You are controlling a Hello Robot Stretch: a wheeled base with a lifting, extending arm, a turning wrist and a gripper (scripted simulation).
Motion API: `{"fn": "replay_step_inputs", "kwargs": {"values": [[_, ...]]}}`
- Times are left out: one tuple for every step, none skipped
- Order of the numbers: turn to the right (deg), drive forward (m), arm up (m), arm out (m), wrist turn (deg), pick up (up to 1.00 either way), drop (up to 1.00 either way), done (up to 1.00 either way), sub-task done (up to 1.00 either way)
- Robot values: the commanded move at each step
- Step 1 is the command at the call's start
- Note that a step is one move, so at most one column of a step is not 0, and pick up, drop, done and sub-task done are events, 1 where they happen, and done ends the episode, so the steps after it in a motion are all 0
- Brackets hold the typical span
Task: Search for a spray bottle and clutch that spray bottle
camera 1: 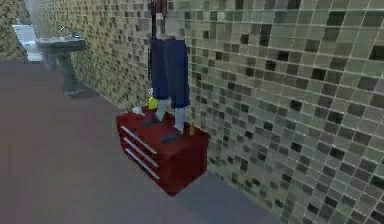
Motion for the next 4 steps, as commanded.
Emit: {"fn": "replay_step_inputs", "kwargs": {"values": [[0.0,0.20,0.00,0.00,0.0,0.00,0.00,0.00,0.00],[-39.0,0.00,0.00,0.00,0.0,0.00,0.00,0.00,0.00],[0.0,0.90,0.00,0.00,0.0,0.00,0.00,0.00,0.00],[-42.0,0.00,0.00,0.00,0.0,0.00,0.00,0.00,0.00]]}}
